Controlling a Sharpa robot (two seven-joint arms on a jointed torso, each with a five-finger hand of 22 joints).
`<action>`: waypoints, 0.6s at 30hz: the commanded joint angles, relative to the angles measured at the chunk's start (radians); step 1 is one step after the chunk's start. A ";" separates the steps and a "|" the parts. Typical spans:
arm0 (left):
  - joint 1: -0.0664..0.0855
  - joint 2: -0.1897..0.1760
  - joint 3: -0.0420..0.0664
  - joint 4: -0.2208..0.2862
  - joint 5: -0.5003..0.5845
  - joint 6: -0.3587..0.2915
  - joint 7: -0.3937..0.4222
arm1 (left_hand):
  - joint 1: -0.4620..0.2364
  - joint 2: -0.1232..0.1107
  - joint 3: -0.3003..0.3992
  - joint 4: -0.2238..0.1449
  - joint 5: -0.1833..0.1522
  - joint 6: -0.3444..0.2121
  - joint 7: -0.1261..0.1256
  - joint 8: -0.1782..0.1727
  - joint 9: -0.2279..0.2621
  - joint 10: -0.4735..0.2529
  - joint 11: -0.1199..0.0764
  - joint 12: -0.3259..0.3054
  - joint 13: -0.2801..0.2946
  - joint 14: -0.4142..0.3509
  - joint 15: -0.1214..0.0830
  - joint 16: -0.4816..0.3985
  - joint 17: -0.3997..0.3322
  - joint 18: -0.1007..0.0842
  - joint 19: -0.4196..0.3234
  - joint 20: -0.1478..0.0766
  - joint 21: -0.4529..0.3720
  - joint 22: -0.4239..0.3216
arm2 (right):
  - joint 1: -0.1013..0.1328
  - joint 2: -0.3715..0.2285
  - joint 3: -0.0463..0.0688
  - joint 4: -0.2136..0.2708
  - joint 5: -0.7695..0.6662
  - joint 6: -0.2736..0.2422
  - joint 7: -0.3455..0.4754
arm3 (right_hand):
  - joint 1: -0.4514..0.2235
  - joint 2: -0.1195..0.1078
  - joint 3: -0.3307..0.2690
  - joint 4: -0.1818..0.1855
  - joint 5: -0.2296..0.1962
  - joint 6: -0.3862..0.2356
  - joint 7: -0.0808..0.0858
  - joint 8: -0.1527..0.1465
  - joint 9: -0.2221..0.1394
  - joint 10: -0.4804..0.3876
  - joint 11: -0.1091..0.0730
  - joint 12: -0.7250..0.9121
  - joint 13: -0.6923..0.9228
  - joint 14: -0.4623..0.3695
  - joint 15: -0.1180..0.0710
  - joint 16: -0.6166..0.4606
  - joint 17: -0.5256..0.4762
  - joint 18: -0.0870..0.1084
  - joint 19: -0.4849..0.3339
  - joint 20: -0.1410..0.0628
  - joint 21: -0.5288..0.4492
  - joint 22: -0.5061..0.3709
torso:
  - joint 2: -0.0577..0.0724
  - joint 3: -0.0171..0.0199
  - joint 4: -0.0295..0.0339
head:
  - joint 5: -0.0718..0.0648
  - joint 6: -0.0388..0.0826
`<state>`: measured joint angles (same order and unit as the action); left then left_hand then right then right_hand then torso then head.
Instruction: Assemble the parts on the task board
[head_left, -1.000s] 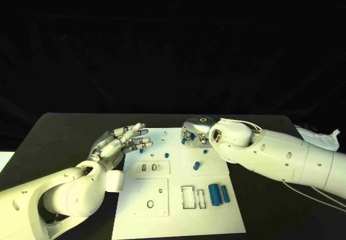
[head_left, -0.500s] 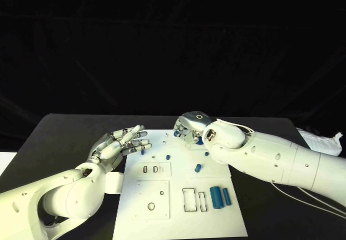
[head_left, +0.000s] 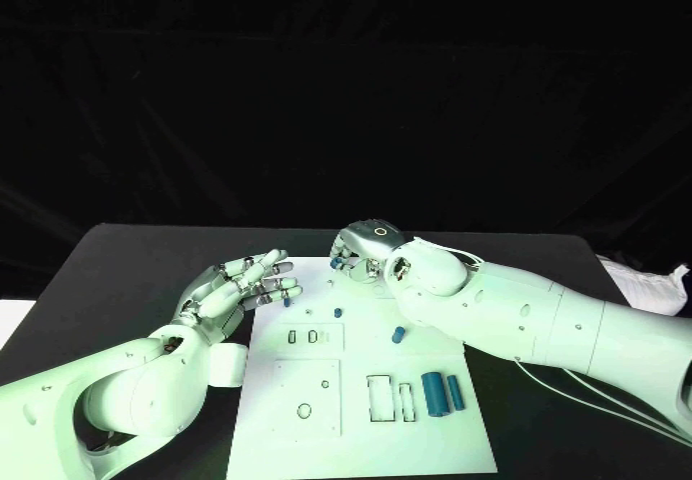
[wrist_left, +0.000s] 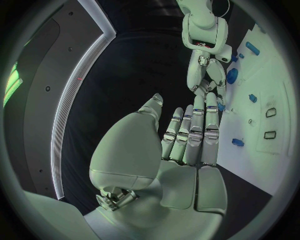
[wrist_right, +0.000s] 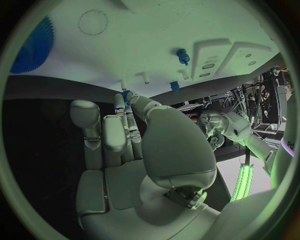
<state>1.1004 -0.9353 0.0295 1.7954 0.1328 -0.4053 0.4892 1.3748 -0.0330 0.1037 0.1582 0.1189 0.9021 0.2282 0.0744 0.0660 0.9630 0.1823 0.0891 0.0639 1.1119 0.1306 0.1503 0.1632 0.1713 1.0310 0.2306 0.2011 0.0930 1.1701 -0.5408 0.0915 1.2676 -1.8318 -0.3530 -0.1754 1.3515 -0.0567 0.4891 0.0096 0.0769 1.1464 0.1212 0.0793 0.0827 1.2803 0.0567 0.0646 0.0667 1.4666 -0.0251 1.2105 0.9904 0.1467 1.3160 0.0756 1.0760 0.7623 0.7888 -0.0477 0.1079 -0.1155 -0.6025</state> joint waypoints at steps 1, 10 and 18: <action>0.002 0.002 0.001 0.001 0.001 0.015 0.003 | 0.002 0.011 0.001 -0.005 -0.004 0.008 0.006 -0.004 -0.001 0.006 0.002 -0.004 0.000 -0.009 -0.002 -0.002 0.002 0.008 0.009 0.000 -0.005 -0.001 | -0.001 0.007 0.000 -0.009 -0.020 0.021 -0.014 | -0.009 -0.002 0.007 0.003 -0.006 0.000 0.004 -0.002 0.016 -0.004 0.001 -0.004 0.000 0.030 0.000 0.004 0.001 -0.011 -0.004 0.002 0.006 0.001 | 0.002 -0.0012 0.0009 | 0.001 -0.001; 0.002 0.004 0.001 0.000 0.001 0.015 0.002 | 0.002 0.011 0.000 -0.006 -0.004 0.008 0.006 -0.004 -0.001 0.006 0.002 -0.005 0.000 -0.010 -0.001 -0.003 0.002 0.008 0.008 0.001 -0.006 -0.001 | -0.002 0.014 -0.001 -0.020 -0.039 0.051 -0.039 | -0.012 -0.004 0.008 0.004 -0.009 -0.001 0.005 -0.004 0.016 -0.005 0.002 -0.004 0.000 0.031 0.000 0.008 0.006 -0.011 -0.006 0.003 0.008 0.003 | 0.002 -0.0012 0.0029 | -0.003 -0.006; 0.002 0.002 0.001 0.000 0.001 0.016 0.002 | 0.002 0.011 0.000 -0.006 -0.004 0.008 0.006 -0.004 -0.001 0.006 0.002 -0.005 0.000 -0.010 -0.001 -0.003 0.002 0.008 0.008 0.001 -0.006 -0.001 | -0.002 0.008 -0.001 -0.015 -0.069 0.057 -0.069 | -0.013 -0.004 0.008 0.005 -0.010 -0.001 0.005 -0.004 0.017 -0.005 0.002 -0.003 0.000 0.031 0.000 0.011 0.011 -0.011 -0.005 0.003 0.011 0.006 | 0.004 -0.0013 0.0035 | -0.004 -0.007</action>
<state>1.1008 -0.9342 0.0296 1.7941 0.1328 -0.4052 0.4875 1.3748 -0.0330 0.1038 0.1583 0.1189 0.9021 0.2282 0.0745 0.0659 0.9630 0.1823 0.0891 0.0638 1.1082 0.1270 0.1503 0.1641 0.1712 1.0310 0.2306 0.2011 0.0931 1.1698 -0.5309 0.0915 1.2529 -1.8638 -0.3217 -0.2125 1.3462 -0.0624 0.4932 0.0140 0.0709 1.1404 0.1232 0.0685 0.0839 1.2803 0.0567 0.0649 0.0682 1.4666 -0.0251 1.2146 1.0002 0.1467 1.3160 0.0756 1.0807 0.7680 0.7917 -0.0490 0.1115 -0.1198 -0.6089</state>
